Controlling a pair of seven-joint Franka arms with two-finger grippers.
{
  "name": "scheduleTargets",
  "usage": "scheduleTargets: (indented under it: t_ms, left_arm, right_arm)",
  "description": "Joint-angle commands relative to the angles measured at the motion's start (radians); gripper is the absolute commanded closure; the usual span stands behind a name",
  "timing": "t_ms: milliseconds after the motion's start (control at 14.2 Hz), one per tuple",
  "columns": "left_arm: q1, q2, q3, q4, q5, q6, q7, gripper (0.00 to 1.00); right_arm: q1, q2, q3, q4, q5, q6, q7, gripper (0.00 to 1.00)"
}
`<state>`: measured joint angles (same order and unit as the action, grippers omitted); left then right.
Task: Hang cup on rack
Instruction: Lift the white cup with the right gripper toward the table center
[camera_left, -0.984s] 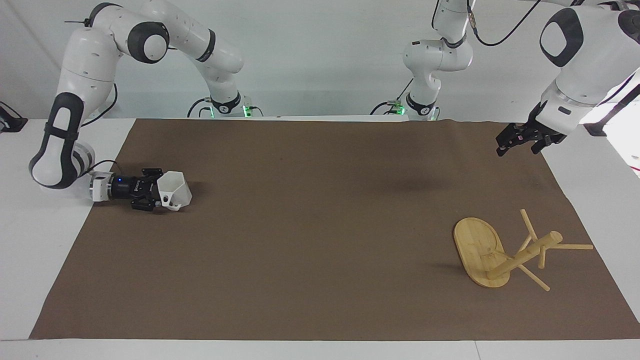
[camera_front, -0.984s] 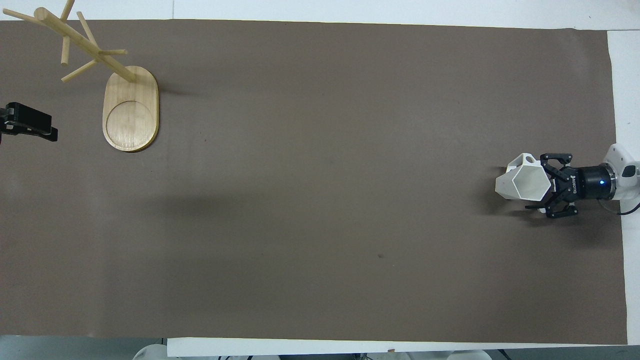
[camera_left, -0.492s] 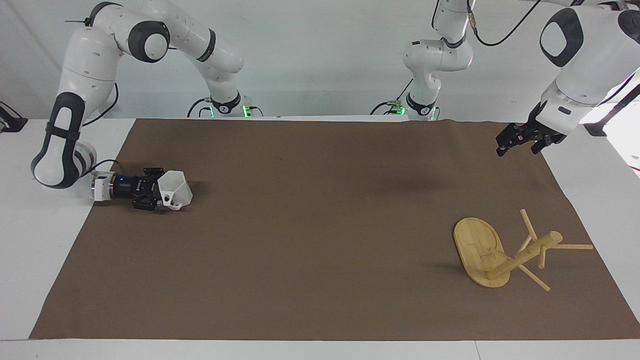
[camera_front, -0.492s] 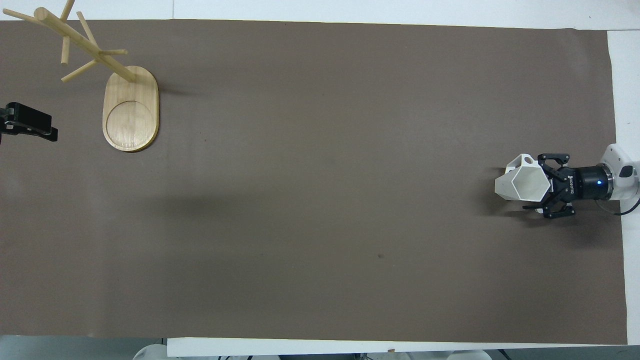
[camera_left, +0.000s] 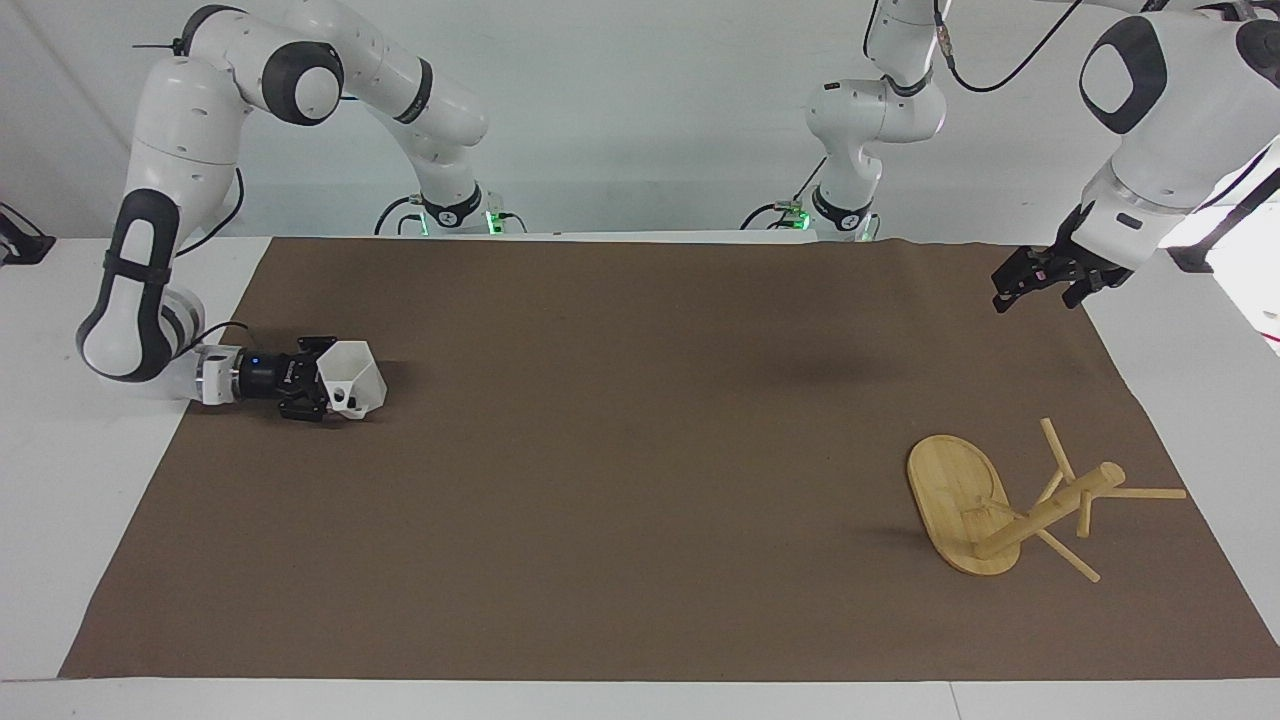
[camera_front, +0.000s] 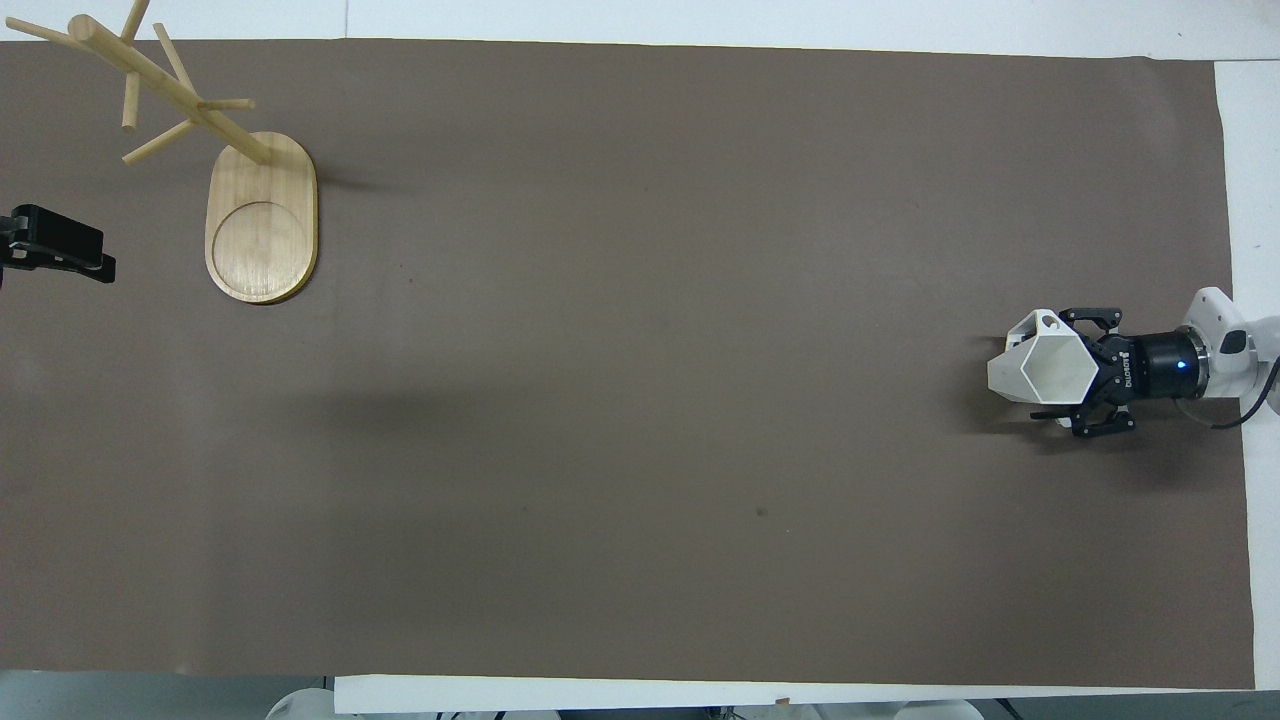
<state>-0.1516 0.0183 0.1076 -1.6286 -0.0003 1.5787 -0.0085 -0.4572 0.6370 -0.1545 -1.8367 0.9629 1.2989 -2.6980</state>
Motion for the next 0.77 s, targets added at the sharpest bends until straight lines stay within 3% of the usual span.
scheduleTargets:
  t_ms: [0, 141, 211, 492, 703]
  left_arm:
    - [0.006, -0.026, -0.006, -0.028, 0.020, 0.007, 0.010, 0.00]
    - [0.007, -0.026, -0.008, -0.028, 0.020, 0.007, 0.010, 0.00]
    - [0.006, -0.026, -0.008, -0.028, 0.020, 0.007, 0.010, 0.00]
    - [0.006, -0.026, -0.006, -0.028, 0.020, 0.007, 0.010, 0.00]
    - [0.007, -0.026, -0.006, -0.028, 0.020, 0.007, 0.010, 0.00]
  right_arm:
    - [0.014, -0.030, 0.000, -0.038, 0.023, 0.019, -0.019, 0.35]
    - [0.047, -0.034, 0.000, -0.035, 0.027, 0.017, -0.006, 0.58]
    - [0.080, -0.051, 0.001, -0.035, 0.037, 0.019, 0.015, 0.62]
    - [0.315, -0.164, 0.001, -0.035, 0.215, 0.118, 0.260, 0.63]
    - [0.515, -0.184, 0.001, -0.035, 0.393, 0.273, 0.377, 0.63]
